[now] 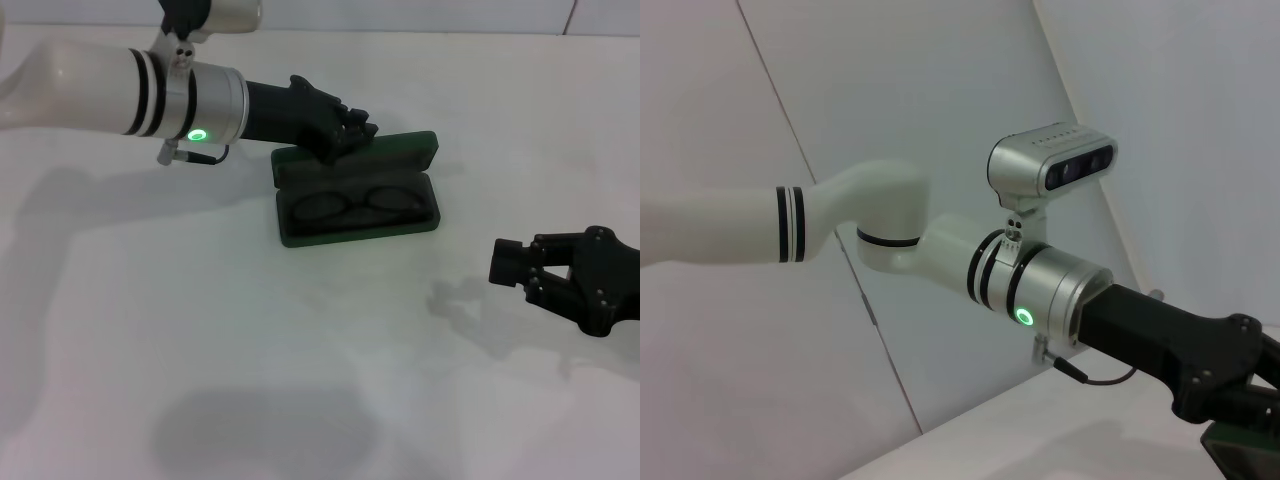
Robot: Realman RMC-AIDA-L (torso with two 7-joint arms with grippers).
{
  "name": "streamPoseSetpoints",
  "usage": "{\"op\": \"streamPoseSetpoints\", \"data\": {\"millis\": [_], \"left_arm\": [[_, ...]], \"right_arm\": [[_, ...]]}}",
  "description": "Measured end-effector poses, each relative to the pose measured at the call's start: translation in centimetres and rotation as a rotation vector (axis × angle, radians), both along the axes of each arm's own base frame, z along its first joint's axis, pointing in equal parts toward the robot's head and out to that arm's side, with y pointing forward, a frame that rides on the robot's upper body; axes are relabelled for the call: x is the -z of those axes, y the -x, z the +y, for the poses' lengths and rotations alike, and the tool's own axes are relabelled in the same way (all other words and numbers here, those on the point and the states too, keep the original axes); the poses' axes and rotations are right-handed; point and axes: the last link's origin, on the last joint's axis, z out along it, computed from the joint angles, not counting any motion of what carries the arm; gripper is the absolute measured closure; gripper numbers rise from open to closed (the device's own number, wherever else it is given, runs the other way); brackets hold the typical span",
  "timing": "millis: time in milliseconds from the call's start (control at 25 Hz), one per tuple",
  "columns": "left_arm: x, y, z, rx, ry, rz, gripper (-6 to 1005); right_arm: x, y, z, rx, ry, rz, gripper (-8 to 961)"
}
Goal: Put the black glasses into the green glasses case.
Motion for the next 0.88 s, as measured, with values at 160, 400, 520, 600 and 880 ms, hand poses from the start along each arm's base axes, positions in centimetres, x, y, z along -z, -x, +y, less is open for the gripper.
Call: {"op": "streamPoseSetpoints", "data": {"millis": [160,400,520,600,880], "left_arm": [[0.2,0.0,-0.1,-0.001,0.001,0.005,844],[0.8,0.2,-0.5,0.002,0.033,0.032,856],[0.9,0.3,-0.7,0.004,0.043,0.039,862],[1.1,0.5,-0.9,0.006,0.054,0.043,864],[1.7,1.1,-2.8,0.039,0.168,0.077,861]], "right_arm": [[0.2,-0.1,-0.1,0.010,0.005,0.005,770],[0.3,-0.2,-0.2,0.016,0.009,0.008,770],[0.3,-0.2,-0.2,0.015,0.009,0.009,770],[0.3,-0.2,-0.2,0.014,0.010,0.010,770],[0.4,-0.2,-0.3,0.010,0.011,0.012,770]]}}
